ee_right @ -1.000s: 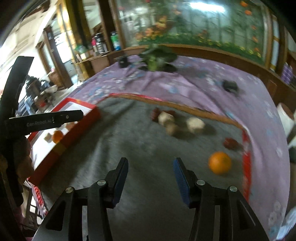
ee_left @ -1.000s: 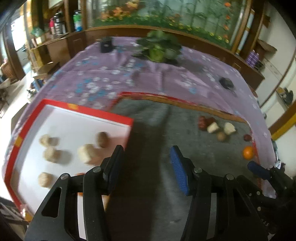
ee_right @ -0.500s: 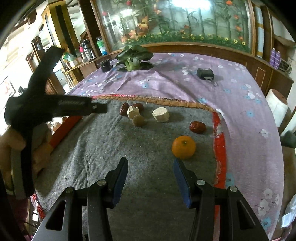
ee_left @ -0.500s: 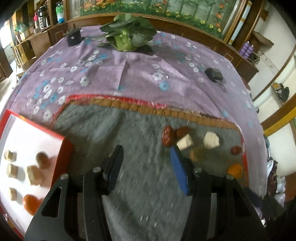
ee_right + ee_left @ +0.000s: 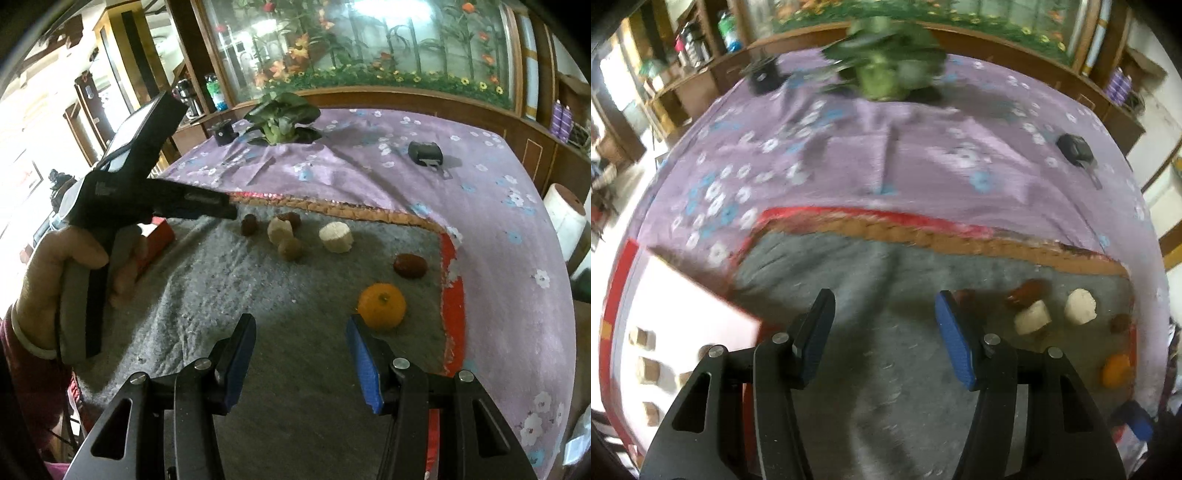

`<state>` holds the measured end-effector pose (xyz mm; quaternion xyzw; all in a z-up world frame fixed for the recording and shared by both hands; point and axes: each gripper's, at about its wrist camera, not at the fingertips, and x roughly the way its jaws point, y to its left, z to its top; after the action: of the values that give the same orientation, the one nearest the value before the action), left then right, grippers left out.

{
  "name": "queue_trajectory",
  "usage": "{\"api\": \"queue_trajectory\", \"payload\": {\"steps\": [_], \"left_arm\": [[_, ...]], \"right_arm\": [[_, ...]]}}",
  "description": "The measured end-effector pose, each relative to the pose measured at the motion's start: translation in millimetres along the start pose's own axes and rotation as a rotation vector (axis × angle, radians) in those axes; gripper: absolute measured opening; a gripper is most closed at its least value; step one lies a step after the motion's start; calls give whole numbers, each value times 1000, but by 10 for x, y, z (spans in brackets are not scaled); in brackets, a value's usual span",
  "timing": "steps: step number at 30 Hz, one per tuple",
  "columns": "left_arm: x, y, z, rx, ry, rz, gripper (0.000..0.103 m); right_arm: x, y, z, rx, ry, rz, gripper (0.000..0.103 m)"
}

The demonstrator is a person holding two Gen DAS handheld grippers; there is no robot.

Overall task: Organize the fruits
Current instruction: 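Move both open tools back over the items on the felt, then grasp a red date with the left tool while the right tool grasps a brown kiwi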

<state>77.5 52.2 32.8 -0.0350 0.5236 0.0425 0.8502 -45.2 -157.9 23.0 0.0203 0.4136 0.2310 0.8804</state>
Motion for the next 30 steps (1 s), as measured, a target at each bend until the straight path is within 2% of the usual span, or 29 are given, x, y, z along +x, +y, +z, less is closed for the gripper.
{"api": "queue_trajectory", "payload": {"steps": [3,7,19,21,22,23,24,28,30], "left_arm": [[-80,88,-49,-42,7,-66,57],[-54,-100,-86,-32,31,-150,57],[187,-388,-2,-8,71,-177,57],[205,-395,3,0,64,-176,37],[214,-385,11,3,61,-155,32],[214,-365,14,1,56,-162,22],[220,-337,18,-4,58,-198,18],[177,-247,2,-22,58,-227,18],[109,-222,-26,-21,41,-228,18]], "right_arm": [[21,-2,6,7,1,9,50],[51,20,-5,-2,18,6,50],[131,-21,-8,17,35,12,50],[164,0,11,9,39,27,50],[179,10,15,6,37,39,50],[203,23,29,2,37,49,50],[225,35,41,-2,36,53,50],[375,84,145,-25,21,48,50],[480,101,217,-44,20,31,46]]}}
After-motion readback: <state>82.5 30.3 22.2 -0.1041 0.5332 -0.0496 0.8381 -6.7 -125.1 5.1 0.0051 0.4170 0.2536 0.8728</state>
